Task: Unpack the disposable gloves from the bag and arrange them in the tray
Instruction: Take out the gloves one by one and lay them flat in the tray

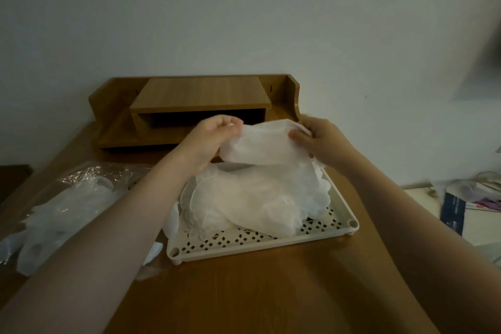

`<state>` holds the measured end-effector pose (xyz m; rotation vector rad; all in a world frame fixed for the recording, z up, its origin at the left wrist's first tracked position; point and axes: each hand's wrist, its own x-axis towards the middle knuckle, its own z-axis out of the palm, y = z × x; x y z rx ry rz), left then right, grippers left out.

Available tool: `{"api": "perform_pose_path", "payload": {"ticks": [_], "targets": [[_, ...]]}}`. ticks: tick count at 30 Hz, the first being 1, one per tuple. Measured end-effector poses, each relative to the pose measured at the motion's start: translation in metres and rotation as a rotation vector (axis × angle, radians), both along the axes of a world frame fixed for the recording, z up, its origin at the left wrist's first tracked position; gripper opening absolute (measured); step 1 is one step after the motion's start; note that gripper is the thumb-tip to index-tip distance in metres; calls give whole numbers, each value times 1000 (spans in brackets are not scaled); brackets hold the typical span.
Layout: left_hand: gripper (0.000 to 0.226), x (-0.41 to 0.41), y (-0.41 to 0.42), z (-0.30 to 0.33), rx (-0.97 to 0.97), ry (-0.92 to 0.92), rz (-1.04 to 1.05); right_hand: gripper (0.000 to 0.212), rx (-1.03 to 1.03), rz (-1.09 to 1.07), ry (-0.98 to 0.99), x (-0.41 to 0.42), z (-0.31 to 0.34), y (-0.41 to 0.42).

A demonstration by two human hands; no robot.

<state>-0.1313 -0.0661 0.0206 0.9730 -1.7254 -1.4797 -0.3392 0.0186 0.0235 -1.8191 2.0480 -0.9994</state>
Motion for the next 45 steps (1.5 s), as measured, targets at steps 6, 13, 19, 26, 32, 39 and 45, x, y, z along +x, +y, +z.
{"api": "perform_pose_path", "payload": {"ticks": [6,13,19,26,32,39,45], "targets": [[18,12,-2,4,-657,-302,-17,11,-185,97,407,-4,-4,2],[25,43,19,-38,-1131,-764,-286,38,30,202,913,11,-67,31],[73,47,40,-36,-938,-1059,-253,51,-1,177,989,11,-73,39],[42,59,50,-20,-841,-1225,-397,72,207,103,604,18,-47,58],[46,16,55,-40,-1007,-996,-213,73,132,192,665,66,-59,33],[103,17,37,-92,-698,-1267,-177,110,393,138,662,45,-92,19],[126,26,36,-96,-521,-1189,-90,134,498,-13,476,38,-95,23]]}}
